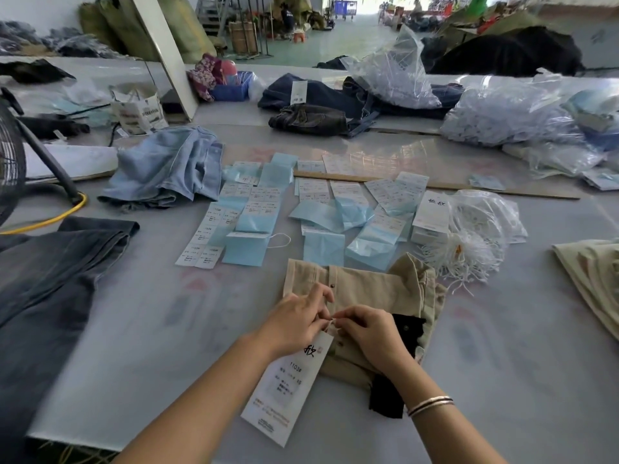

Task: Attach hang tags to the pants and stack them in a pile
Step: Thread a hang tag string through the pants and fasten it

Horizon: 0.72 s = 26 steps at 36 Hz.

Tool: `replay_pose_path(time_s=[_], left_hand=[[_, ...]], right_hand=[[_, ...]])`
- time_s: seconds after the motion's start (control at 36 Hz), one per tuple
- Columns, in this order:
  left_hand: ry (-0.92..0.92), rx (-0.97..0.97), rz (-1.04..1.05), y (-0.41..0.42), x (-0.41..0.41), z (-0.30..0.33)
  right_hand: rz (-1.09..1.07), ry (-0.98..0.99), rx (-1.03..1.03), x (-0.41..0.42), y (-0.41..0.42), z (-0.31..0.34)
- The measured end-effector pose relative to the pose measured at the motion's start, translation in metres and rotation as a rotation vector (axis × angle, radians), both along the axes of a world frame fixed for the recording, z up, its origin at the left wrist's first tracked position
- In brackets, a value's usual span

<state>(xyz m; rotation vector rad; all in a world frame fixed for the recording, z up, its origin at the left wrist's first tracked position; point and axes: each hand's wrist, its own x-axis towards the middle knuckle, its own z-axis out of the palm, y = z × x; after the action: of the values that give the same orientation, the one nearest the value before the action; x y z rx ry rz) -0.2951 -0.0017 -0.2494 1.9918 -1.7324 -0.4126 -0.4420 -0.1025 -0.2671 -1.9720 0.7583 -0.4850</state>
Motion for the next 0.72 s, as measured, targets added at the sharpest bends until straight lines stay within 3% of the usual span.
replay_pose_path(time_s=[0.17, 0.72], left_hand=[[-0.001, -0.006, -0.012, -0.0008, 0.0027, -0.0017], [-0.030, 0.030, -0.026, -0.0035, 0.0062, -0.0073]], right_hand=[[0.029, 0.047, -0.116, -0.0005, 0.0005, -0.0007], [0.004, 0.072, -0.102, 0.0021, -0.0002, -0.0040]])
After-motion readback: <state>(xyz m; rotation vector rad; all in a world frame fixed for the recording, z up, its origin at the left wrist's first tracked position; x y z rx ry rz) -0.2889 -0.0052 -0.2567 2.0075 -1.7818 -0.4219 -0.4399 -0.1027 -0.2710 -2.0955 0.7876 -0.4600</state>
